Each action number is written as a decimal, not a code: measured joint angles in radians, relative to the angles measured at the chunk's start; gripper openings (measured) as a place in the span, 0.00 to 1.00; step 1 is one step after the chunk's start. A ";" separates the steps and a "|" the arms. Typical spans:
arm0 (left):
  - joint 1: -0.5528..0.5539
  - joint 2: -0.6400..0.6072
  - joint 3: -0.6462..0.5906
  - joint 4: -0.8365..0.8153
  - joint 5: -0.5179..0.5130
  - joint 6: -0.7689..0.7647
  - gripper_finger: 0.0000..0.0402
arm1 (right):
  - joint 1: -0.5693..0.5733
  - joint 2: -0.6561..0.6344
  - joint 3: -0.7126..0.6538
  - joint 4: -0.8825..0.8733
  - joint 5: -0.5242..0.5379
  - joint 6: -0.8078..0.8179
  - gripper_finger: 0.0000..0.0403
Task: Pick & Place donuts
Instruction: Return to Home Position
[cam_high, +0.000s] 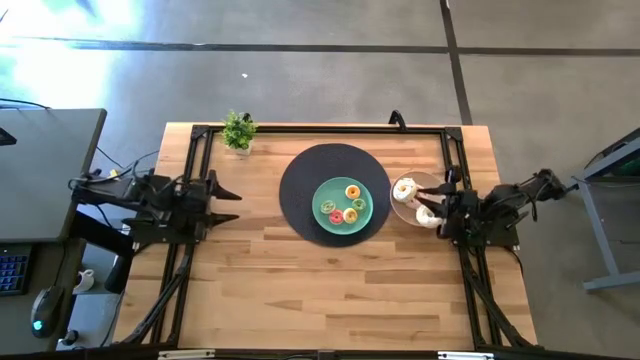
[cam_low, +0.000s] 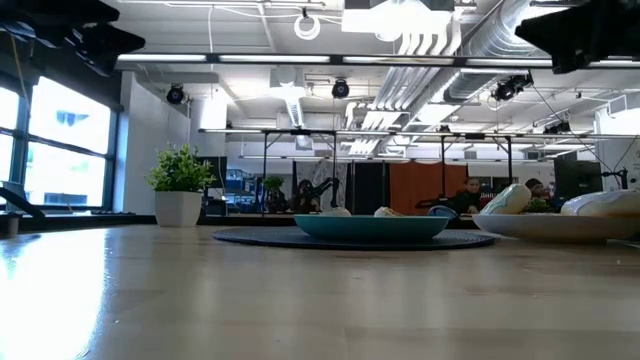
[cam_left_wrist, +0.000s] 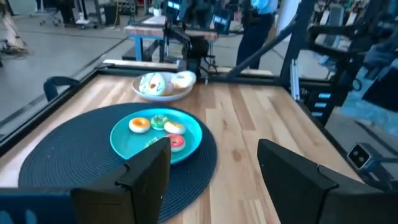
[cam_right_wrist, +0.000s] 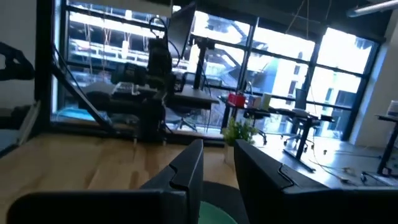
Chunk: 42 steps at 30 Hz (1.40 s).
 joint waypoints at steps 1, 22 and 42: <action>0.000 -0.024 0.000 -0.017 0.000 -0.003 0.59 | 0.000 0.001 -0.004 -0.005 0.009 0.002 0.22; 0.000 -0.132 -0.133 0.144 0.024 0.110 0.59 | 0.000 0.016 -0.065 0.004 -0.184 0.121 0.22; 0.000 -0.133 -0.180 0.247 0.047 0.129 0.59 | 0.000 0.016 -0.148 0.035 -0.166 0.101 0.22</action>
